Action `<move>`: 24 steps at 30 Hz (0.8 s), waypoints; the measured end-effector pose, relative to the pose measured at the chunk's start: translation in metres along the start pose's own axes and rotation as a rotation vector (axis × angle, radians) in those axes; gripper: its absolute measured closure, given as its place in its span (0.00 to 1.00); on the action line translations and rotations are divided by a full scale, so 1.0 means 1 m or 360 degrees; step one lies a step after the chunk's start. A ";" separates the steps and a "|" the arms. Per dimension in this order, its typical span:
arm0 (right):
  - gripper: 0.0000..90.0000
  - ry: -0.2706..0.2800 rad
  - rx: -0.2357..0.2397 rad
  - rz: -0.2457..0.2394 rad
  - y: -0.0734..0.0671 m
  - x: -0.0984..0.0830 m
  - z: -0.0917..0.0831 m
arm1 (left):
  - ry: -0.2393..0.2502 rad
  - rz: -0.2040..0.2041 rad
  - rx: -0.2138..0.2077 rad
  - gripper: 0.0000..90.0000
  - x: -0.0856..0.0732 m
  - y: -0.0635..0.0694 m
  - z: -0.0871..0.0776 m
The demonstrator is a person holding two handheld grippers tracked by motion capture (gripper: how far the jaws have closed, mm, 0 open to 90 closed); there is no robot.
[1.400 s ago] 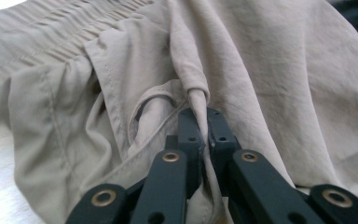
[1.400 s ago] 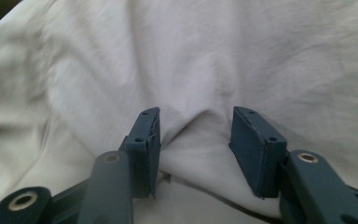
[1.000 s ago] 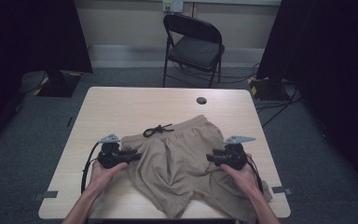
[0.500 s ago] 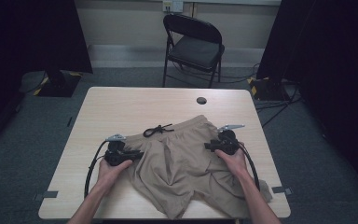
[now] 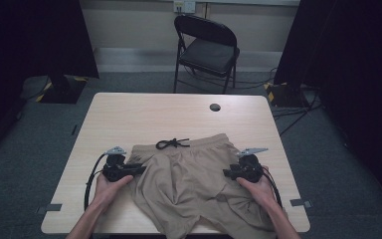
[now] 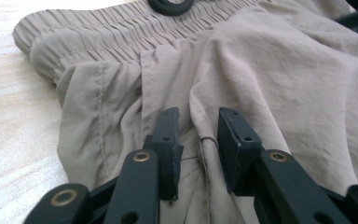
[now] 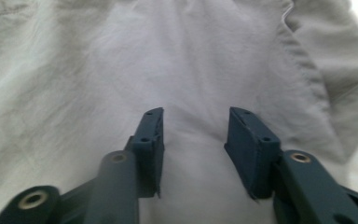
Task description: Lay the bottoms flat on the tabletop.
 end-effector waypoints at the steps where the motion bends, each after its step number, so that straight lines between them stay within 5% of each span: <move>1: 0.62 0.0005 -0.0004 -0.0008 0.000 0.002 -0.001 | 0.0001 -0.0006 -0.0011 0.76 0.002 0.000 -0.001; 7: 0.61 0.0233 -0.0016 0.0011 0.019 0.038 -0.017 | 0.0150 -0.0082 -0.0075 0.74 0.019 -0.006 -0.019; 10: 0.53 0.0264 -0.0041 0.0050 0.036 0.053 -0.014 | 0.0215 -0.0150 -0.0025 0.74 0.026 -0.020 -0.026; 15: 0.44 0.0206 -0.0094 0.0147 0.062 0.057 0.003 | 0.0135 -0.0255 0.0126 0.57 0.020 -0.042 -0.019; 22: 0.41 0.0149 -0.0101 0.0180 0.069 0.049 0.021 | 0.0041 -0.0239 0.0146 0.43 0.009 -0.043 -0.004; 24: 0.55 0.0163 -0.0091 0.0162 0.066 0.048 0.023 | 0.0032 -0.0221 0.0124 0.45 0.011 -0.036 0.000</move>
Point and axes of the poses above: each handheld gripper's, and its own axes: z roughly forward along the jaws, x roughly out of its top, y roughly to its right, the point moved 2 cm from there along z, roughly forward along the jaws, and after that the axes turned 14 degrees about x, right-handed, at the moved point
